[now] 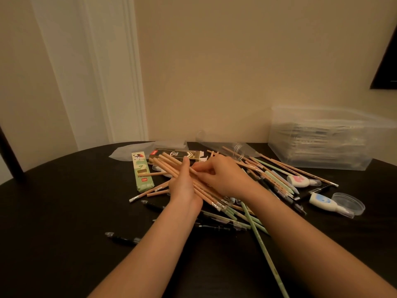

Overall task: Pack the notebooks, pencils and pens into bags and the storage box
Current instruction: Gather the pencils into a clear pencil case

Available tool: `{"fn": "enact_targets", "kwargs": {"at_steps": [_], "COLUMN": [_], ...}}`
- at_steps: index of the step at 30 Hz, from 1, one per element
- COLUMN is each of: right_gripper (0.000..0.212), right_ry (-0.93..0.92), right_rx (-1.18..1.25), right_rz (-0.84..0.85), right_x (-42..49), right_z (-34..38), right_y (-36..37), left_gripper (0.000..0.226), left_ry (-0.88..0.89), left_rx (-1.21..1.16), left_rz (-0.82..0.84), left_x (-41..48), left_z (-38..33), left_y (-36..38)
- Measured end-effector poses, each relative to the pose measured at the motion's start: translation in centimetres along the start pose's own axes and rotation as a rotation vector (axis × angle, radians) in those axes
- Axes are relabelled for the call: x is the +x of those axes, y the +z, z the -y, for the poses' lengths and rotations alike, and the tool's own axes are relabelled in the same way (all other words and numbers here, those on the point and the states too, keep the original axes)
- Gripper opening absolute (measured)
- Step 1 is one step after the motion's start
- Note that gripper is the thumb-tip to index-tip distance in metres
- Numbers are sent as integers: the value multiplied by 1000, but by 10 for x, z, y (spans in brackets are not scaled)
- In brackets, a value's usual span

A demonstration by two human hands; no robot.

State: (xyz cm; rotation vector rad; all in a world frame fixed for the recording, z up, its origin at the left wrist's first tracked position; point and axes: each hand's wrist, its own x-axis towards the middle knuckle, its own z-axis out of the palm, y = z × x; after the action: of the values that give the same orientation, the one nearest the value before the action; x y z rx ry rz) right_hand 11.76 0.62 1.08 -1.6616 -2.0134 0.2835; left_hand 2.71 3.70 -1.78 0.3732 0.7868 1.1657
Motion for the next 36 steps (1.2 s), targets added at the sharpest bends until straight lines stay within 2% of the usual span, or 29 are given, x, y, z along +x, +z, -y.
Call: {"fn": "enact_targets", "kwargs": {"at_steps": [3, 5, 8, 10, 14, 18, 21, 26, 29, 32, 36], "right_gripper": [28, 26, 25, 26, 26, 38, 39, 40, 36, 33, 32], "right_ry": [-84, -77, 83, 239, 480, 594, 636, 673, 678, 660, 434], "right_rx": [1, 100, 446, 726, 1164, 1499, 1653, 1693, 1673, 1457, 1029], "right_rz": [32, -43, -250, -306, -239, -224, -274, -404, -425, -308, -41], "right_x": [-6, -10, -17, -18, -19, -21, -21, -24, -25, -27, -28], "right_z": [-3, -10, -16, -15, -3, 5, 5, 1, -4, -7, -3], "right_y": [-6, -10, -7, 1, 19, 32, 32, 25, 21, 19, 15], "left_gripper": [24, 21, 19, 23, 27, 16, 13, 12, 12, 16, 19], "left_ry": [11, 7, 32, 55, 149, 299, 409, 367, 380, 378, 300], "left_rx": [-21, -41, -94, -119, -112, -102, -43, 144, 250, 318, 326], "left_rz": [-15, -19, -56, -82, -100, -128, -113, -7, 40, 33, 6], "left_x": [2, 3, 8, 11, 4, -2, -6, -13, -19, -19, -12], "left_z": [-3, -6, -10, -11, -7, -4, 0, 15, 25, 22, 8], "left_y": [-3, -4, -5, -4, 1, 7, 10, 13, 15, 16, 11]}}
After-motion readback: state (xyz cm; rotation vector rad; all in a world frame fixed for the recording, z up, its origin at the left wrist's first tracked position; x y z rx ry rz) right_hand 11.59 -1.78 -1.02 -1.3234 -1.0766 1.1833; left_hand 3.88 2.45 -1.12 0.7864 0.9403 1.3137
